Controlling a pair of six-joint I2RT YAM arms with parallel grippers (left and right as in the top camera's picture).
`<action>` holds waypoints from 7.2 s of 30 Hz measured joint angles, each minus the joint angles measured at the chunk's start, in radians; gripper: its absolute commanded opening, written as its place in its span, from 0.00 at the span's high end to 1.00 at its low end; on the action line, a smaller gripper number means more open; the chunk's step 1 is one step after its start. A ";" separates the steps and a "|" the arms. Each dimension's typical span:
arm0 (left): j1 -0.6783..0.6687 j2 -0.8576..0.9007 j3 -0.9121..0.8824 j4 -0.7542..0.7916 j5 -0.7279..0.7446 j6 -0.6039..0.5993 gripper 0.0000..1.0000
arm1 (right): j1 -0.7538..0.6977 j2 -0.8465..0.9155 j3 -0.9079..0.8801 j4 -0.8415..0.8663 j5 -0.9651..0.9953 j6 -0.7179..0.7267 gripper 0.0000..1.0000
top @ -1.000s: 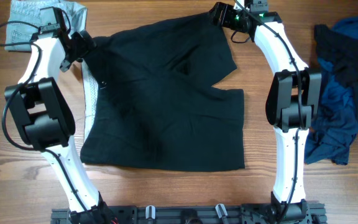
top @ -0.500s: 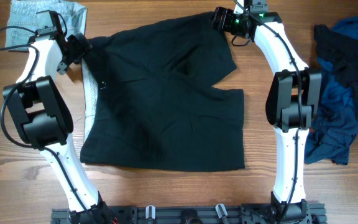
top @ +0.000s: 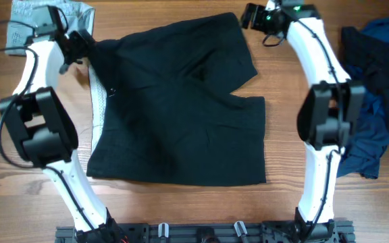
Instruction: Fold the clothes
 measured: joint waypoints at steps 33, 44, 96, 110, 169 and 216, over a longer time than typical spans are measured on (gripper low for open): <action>-0.071 -0.456 -0.106 -0.957 0.049 -0.173 0.00 | -0.003 -0.704 -0.398 -0.832 0.025 0.373 0.00; -0.152 -0.456 -0.272 -0.818 -0.008 -0.347 0.00 | -0.002 -0.867 -0.901 -0.817 -0.165 0.600 0.00; -0.152 -0.456 -0.273 -0.585 0.006 -0.373 0.00 | 0.100 -1.114 -1.702 0.007 -0.196 0.975 0.36; -0.148 -0.456 -0.273 -0.632 0.014 -0.372 0.00 | 0.100 -1.114 -1.702 0.087 -0.240 0.990 0.62; 0.057 -0.994 -1.121 -0.421 0.298 -0.742 0.05 | 0.100 -1.114 -1.702 0.084 -0.290 0.982 0.71; 0.057 -0.841 -1.172 -0.264 0.201 -0.686 0.96 | 0.100 -1.114 -1.702 0.110 -0.315 0.998 0.96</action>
